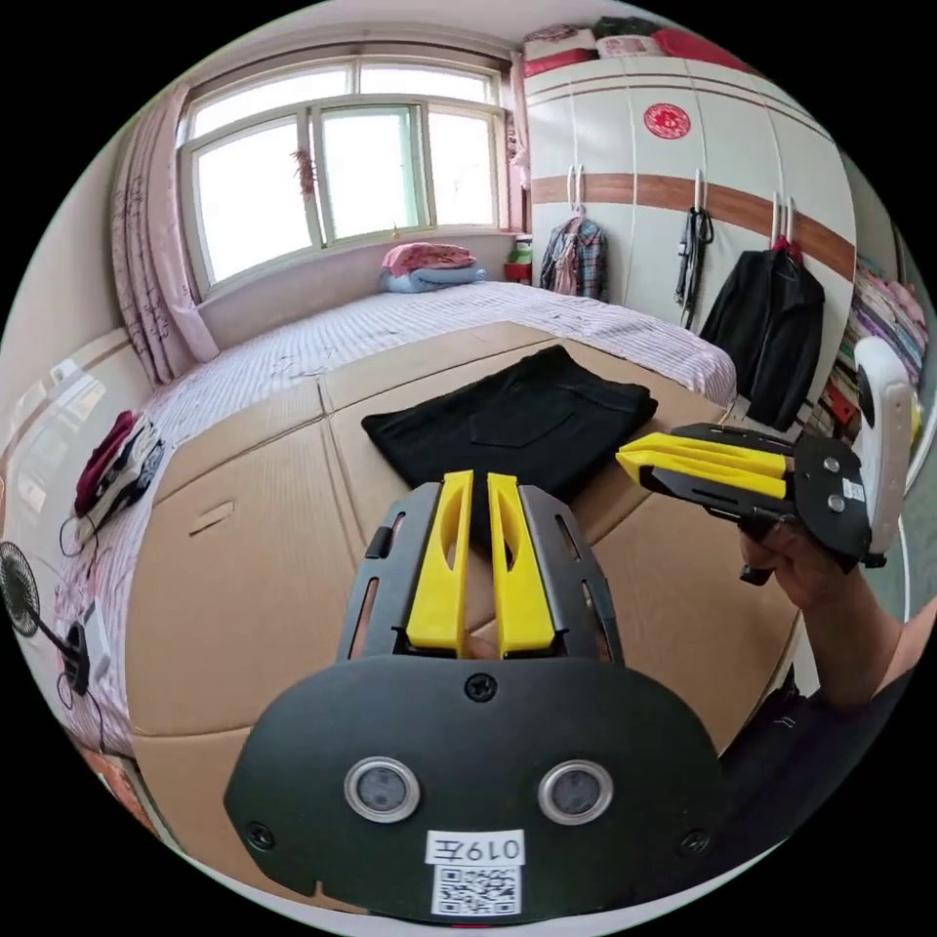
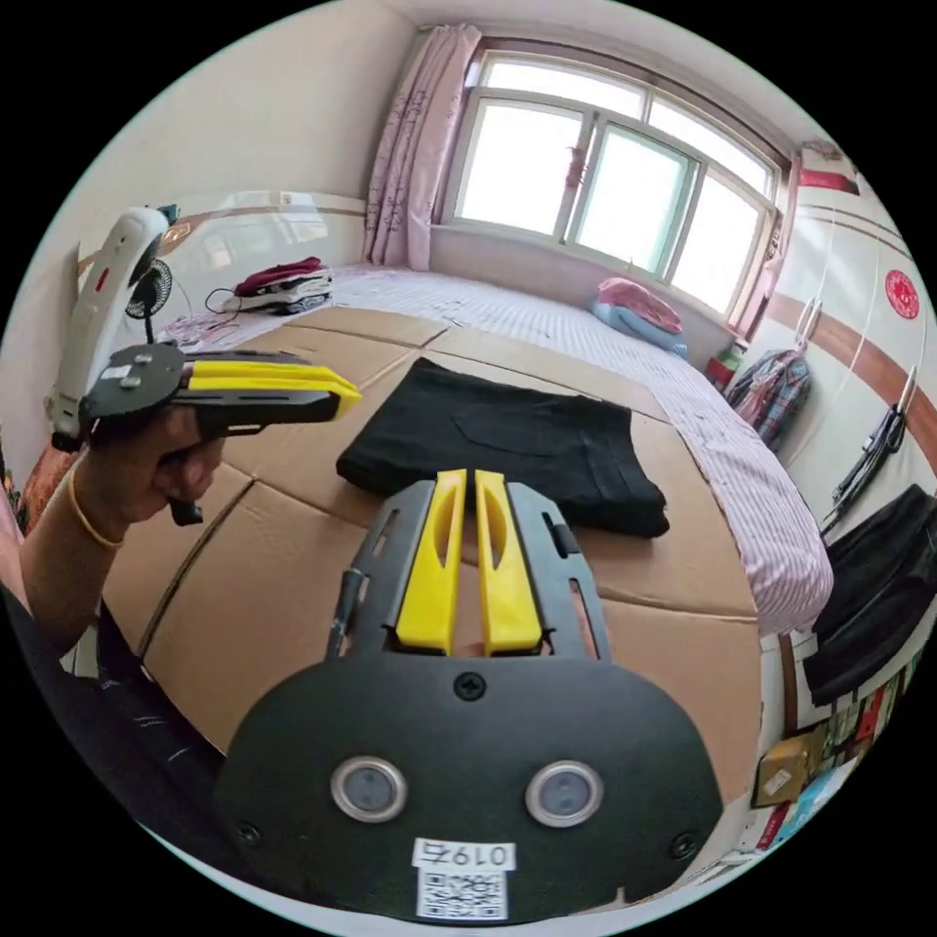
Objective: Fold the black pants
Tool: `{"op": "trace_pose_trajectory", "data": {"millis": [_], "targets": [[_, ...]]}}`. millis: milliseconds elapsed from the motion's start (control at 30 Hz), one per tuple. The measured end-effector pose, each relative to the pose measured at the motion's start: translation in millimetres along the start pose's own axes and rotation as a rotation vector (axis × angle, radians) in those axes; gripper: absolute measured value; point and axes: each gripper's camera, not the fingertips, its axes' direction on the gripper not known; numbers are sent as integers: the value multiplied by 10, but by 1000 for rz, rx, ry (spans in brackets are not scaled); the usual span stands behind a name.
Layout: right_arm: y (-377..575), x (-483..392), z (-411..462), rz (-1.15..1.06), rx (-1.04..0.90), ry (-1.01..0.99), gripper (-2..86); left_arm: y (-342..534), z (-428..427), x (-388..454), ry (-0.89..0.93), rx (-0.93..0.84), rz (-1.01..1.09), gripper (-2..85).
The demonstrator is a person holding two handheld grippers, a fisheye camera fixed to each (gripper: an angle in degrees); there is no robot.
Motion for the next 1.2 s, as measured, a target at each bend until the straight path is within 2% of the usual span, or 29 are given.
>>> {"op": "trace_pose_trajectory", "data": {"millis": [200,300,567,700,800,933,1067,1200], "targets": [[361,498,-48,187,-16,-68,-6,-597,481,968,59,-4,295,74],[539,668,-55,256,-21,-66,-7,-846,733,1329,8,-38,376,85],[741,805,18,328,13,-145,-7,-1146,999,1416,135,-143,266,75],[726,786,156,322,-24,-172,-6,-1225,901,1272,269,-181,222,99],[715,790,279,320,-54,-230,-7,-1275,914,1293,148,-208,240,104],[728,729,369,292,-45,-289,-6,-1281,846,1258,115,-224,278,102],[665,461,459,196,-69,-216,-6,-1231,701,1106,118,-225,299,97],[528,132,783,96,-233,-97,-7,-1182,503,799,170,-231,273,80]]}}
